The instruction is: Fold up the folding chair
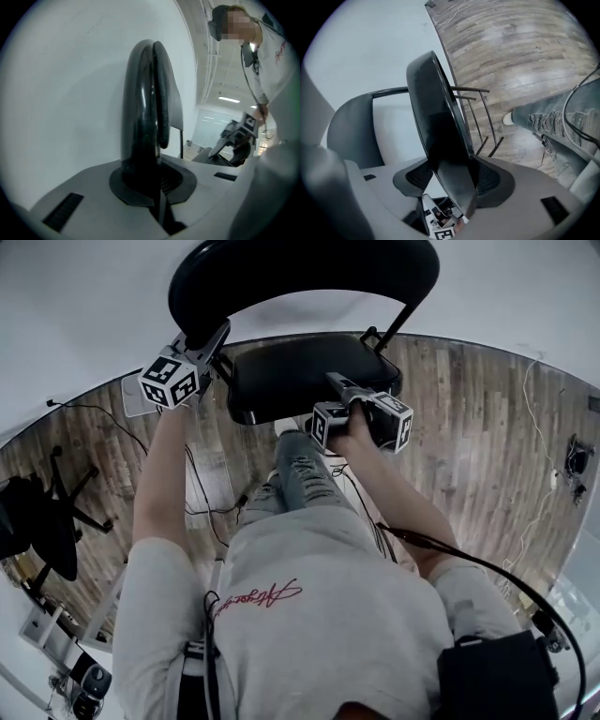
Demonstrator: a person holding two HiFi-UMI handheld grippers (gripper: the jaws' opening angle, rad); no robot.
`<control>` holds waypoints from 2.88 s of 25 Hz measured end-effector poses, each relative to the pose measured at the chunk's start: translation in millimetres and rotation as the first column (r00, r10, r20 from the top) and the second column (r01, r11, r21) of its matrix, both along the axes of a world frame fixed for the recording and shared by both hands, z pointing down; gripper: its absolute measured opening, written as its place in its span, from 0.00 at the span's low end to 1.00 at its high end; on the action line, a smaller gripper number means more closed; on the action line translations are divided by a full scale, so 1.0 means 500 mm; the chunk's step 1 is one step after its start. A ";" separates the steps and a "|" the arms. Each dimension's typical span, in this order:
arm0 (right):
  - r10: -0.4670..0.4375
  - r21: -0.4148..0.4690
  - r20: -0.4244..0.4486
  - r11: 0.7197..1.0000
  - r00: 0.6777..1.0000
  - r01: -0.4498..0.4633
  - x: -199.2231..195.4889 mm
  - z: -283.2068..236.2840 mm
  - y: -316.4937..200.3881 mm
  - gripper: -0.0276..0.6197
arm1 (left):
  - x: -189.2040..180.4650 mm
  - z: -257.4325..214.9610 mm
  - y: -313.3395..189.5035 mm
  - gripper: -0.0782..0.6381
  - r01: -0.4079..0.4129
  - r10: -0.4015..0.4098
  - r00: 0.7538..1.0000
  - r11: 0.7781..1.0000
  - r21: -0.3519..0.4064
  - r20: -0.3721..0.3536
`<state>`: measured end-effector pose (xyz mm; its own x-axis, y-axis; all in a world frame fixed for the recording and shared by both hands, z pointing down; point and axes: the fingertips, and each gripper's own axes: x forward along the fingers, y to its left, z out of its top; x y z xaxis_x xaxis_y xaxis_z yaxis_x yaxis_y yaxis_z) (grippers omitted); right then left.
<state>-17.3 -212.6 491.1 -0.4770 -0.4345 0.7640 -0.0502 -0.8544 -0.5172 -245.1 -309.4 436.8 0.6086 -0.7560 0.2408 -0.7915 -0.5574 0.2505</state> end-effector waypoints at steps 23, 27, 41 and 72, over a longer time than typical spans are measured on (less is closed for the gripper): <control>-0.353 0.096 -0.115 0.927 0.929 0.364 -0.151 -0.042 -0.224 0.43 | -0.024 -0.023 -0.050 0.13 0.082 -0.083 0.995 0.996 0.018 0.048; -0.348 0.134 -0.130 0.921 0.928 0.365 -0.170 -0.046 -0.276 0.41 | -0.034 -0.022 -0.067 0.13 0.124 -0.125 0.991 0.992 0.024 0.055; -0.369 0.113 -0.143 0.916 0.919 0.385 -0.195 -0.046 -0.322 0.35 | -0.063 -0.029 -0.093 0.13 0.226 -0.228 0.973 0.973 0.040 0.039; 0.134 0.299 -0.924 -0.336 0.359 0.893 -0.209 -0.497 -0.121 0.08 | 0.174 -0.347 0.124 0.14 0.311 -0.286 0.950 0.908 0.281 -0.128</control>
<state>-121.7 -272.8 242.8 -0.7658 -0.6302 0.1277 -0.6415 0.7624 -0.0847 -158.3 -247.6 263.5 0.3511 -0.9343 -0.0615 -0.9163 -0.3563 0.1829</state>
